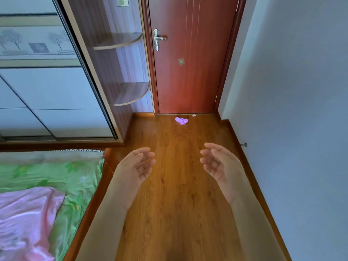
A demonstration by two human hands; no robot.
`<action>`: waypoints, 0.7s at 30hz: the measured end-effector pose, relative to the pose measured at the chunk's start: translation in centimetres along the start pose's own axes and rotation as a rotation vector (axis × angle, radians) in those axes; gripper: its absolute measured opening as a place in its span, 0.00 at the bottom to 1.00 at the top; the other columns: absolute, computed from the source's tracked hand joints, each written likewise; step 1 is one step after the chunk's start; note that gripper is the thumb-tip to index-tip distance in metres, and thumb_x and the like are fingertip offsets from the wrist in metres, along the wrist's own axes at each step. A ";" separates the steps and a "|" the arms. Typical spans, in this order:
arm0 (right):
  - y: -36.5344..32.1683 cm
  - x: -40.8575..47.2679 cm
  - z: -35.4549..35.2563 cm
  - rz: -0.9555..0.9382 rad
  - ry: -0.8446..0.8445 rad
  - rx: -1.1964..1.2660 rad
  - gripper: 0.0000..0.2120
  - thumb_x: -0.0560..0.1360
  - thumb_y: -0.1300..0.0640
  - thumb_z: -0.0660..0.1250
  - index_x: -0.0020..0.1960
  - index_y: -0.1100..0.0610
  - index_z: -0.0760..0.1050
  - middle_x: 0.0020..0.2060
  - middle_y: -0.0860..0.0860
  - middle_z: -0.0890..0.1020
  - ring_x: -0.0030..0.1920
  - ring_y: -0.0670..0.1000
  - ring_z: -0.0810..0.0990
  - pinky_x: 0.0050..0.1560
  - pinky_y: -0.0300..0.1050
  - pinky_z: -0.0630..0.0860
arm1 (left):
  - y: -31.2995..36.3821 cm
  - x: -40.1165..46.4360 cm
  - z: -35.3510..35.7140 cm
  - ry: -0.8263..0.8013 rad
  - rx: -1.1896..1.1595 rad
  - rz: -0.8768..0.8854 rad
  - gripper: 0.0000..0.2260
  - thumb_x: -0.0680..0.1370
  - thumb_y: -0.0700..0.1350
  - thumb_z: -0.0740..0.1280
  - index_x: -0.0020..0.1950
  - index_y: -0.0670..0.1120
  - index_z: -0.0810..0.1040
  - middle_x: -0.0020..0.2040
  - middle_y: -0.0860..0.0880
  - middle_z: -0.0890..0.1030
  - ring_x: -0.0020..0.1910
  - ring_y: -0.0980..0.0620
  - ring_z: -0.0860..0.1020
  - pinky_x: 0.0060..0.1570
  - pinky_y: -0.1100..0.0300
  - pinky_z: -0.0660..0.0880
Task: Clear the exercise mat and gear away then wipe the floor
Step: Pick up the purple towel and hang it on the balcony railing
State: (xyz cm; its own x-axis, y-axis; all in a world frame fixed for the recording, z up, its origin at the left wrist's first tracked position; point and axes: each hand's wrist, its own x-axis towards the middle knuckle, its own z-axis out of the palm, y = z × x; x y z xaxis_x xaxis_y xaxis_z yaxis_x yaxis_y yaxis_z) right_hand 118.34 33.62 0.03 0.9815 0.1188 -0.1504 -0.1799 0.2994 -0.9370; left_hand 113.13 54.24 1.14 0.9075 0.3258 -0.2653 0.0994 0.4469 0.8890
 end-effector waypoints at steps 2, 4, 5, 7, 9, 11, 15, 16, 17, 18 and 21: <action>0.0 2.4 0.1 0.003 0.013 0.003 0.10 0.79 0.61 0.59 0.52 0.57 0.79 0.42 0.52 0.84 0.42 0.49 0.83 0.43 0.39 0.79 | 0.3 2.8 0.6 -0.016 0.013 -0.007 0.09 0.77 0.41 0.59 0.50 0.43 0.78 0.42 0.48 0.83 0.45 0.50 0.80 0.47 0.57 0.73; -0.1 5.0 -0.1 0.001 0.038 0.004 0.10 0.79 0.60 0.59 0.52 0.56 0.79 0.42 0.52 0.84 0.43 0.50 0.83 0.44 0.39 0.79 | 0.4 5.7 1.3 -0.028 0.030 -0.018 0.09 0.77 0.42 0.59 0.50 0.44 0.78 0.42 0.48 0.84 0.45 0.50 0.81 0.47 0.58 0.75; -0.2 6.4 -0.3 0.001 0.049 0.007 0.10 0.79 0.60 0.59 0.52 0.56 0.79 0.42 0.52 0.84 0.43 0.49 0.83 0.44 0.39 0.79 | 0.4 7.1 1.7 -0.032 0.040 -0.023 0.09 0.79 0.42 0.58 0.51 0.44 0.78 0.43 0.48 0.84 0.45 0.51 0.81 0.46 0.60 0.76; -0.4 9.4 -0.5 0.004 0.057 0.016 0.10 0.79 0.60 0.59 0.51 0.56 0.79 0.42 0.51 0.84 0.42 0.49 0.83 0.43 0.38 0.79 | 0.4 9.9 2.4 -0.040 0.051 -0.028 0.10 0.80 0.42 0.57 0.51 0.45 0.78 0.43 0.48 0.84 0.45 0.51 0.82 0.45 0.61 0.76; -0.6 12.6 -0.7 0.008 0.050 0.015 0.10 0.79 0.60 0.59 0.51 0.56 0.79 0.42 0.51 0.84 0.42 0.49 0.83 0.43 0.38 0.79 | 0.3 12.9 3.3 -0.031 0.042 -0.039 0.10 0.80 0.42 0.57 0.51 0.45 0.78 0.43 0.48 0.84 0.45 0.51 0.82 0.45 0.60 0.76; -0.9 16.1 -1.1 0.013 0.040 0.010 0.09 0.79 0.60 0.59 0.51 0.56 0.79 0.43 0.52 0.84 0.43 0.49 0.83 0.44 0.38 0.79 | 0.1 16.1 4.7 -0.017 0.036 -0.056 0.10 0.80 0.42 0.57 0.51 0.45 0.79 0.44 0.47 0.84 0.46 0.51 0.81 0.46 0.59 0.76; -2.5 24.3 -2.5 -0.002 0.039 -0.014 0.09 0.79 0.60 0.59 0.51 0.55 0.79 0.43 0.52 0.84 0.43 0.50 0.83 0.44 0.39 0.79 | -0.3 23.1 9.3 -0.024 0.048 -0.087 0.10 0.80 0.42 0.58 0.51 0.45 0.79 0.44 0.47 0.84 0.47 0.50 0.81 0.49 0.57 0.74; -3.2 26.4 -3.0 -0.008 0.044 -0.014 0.10 0.79 0.60 0.59 0.51 0.55 0.79 0.42 0.51 0.84 0.43 0.49 0.83 0.44 0.39 0.79 | -0.1 25.0 10.7 -0.034 0.057 -0.083 0.10 0.80 0.42 0.58 0.51 0.45 0.79 0.44 0.48 0.84 0.46 0.50 0.81 0.49 0.57 0.74; -4.0 28.4 -3.6 -0.012 0.046 -0.016 0.10 0.79 0.60 0.59 0.51 0.55 0.79 0.42 0.51 0.84 0.43 0.49 0.83 0.44 0.39 0.79 | 0.1 26.8 12.2 -0.044 0.064 -0.078 0.10 0.80 0.42 0.58 0.51 0.45 0.79 0.44 0.48 0.84 0.46 0.51 0.81 0.49 0.57 0.74; -4.9 30.5 -4.1 -0.015 0.047 -0.018 0.10 0.79 0.60 0.59 0.51 0.55 0.79 0.42 0.51 0.84 0.43 0.49 0.83 0.44 0.39 0.79 | 0.4 28.5 13.6 -0.054 0.067 -0.073 0.10 0.80 0.42 0.58 0.51 0.45 0.79 0.43 0.48 0.84 0.45 0.52 0.82 0.48 0.58 0.75; -7.2 36.2 -5.6 -0.029 0.047 -0.021 0.10 0.79 0.60 0.59 0.50 0.54 0.79 0.41 0.50 0.84 0.43 0.49 0.83 0.45 0.39 0.79 | 1.1 33.5 17.4 -0.086 0.065 -0.050 0.10 0.80 0.41 0.58 0.52 0.45 0.79 0.43 0.48 0.83 0.44 0.53 0.82 0.48 0.58 0.74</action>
State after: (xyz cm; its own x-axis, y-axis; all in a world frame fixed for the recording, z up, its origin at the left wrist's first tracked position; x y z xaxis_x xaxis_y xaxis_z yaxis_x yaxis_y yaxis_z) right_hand 155.52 30.45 -0.44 0.9883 0.0655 -0.1376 -0.1506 0.2823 -0.9474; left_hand 150.78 51.13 -0.26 0.9320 0.2309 -0.2795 0.1692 0.4047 0.8987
